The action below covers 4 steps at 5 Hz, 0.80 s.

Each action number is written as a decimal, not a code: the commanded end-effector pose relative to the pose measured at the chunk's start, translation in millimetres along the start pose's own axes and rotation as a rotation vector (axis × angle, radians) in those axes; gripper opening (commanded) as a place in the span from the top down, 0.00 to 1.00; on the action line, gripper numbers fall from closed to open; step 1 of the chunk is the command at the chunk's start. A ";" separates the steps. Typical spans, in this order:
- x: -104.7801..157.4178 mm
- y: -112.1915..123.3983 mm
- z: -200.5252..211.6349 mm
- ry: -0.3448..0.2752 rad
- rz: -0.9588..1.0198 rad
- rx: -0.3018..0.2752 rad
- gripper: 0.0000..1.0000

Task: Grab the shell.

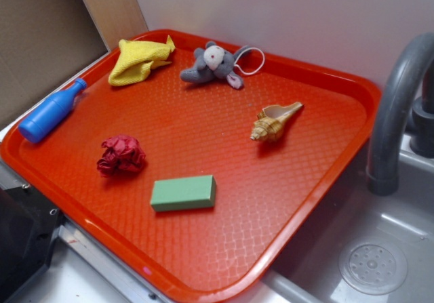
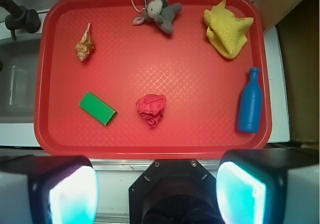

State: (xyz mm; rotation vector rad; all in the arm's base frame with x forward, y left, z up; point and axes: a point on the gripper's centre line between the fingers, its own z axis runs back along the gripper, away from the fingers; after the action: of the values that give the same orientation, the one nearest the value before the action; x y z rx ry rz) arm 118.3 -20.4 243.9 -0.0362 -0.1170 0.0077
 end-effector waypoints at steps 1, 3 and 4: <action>0.0 0.0 0.0 0.000 0.000 0.000 0.00; 46.1 -47.1 -32.6 0.037 0.025 -0.058 0.00; 69.5 -73.2 -55.5 0.006 0.046 -0.024 0.00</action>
State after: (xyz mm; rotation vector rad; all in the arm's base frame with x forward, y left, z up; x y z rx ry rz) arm 191.3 -92.7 185.1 -0.0396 -0.0659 0.0680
